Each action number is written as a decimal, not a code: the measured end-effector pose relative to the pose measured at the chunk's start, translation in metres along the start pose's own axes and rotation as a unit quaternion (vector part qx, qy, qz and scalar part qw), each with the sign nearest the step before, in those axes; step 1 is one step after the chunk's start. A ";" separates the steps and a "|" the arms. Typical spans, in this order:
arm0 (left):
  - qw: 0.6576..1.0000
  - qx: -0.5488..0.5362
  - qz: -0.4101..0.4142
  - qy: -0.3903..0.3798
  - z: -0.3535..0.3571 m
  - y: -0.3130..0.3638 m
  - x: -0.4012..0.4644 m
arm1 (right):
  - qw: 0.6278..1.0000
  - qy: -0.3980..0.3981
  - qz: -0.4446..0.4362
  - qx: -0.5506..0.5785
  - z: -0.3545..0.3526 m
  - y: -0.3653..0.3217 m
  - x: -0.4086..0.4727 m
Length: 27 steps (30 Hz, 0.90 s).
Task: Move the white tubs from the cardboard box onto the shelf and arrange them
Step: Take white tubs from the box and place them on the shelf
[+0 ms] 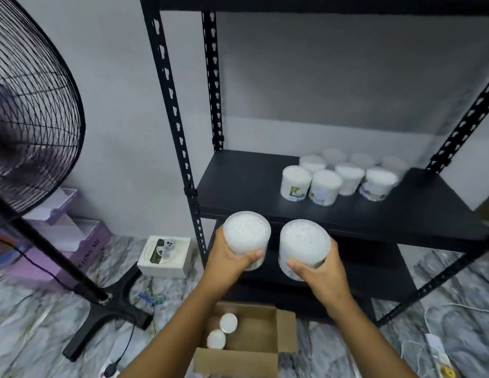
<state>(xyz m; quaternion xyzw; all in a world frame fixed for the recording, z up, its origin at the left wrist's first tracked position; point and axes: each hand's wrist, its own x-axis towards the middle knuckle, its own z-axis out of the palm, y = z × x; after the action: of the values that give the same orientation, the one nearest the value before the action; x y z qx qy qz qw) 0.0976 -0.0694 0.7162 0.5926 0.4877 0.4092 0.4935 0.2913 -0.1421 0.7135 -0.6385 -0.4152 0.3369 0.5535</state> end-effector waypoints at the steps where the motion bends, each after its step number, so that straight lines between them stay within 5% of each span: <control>1: 1.000 0.001 0.004 -0.004 -0.001 0.002 0.006 | 1.000 0.006 0.000 -0.001 0.003 -0.002 0.004; 27: 0.995 0.013 0.066 -0.070 0.040 -0.012 0.177 | 0.995 0.083 0.021 -0.045 0.027 0.039 0.170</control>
<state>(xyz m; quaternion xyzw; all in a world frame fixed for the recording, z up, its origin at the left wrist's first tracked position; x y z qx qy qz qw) 0.1676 0.0975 0.6980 0.6570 0.4173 0.3923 0.4902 0.3462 0.0212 0.6756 -0.6972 -0.3686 0.2752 0.5498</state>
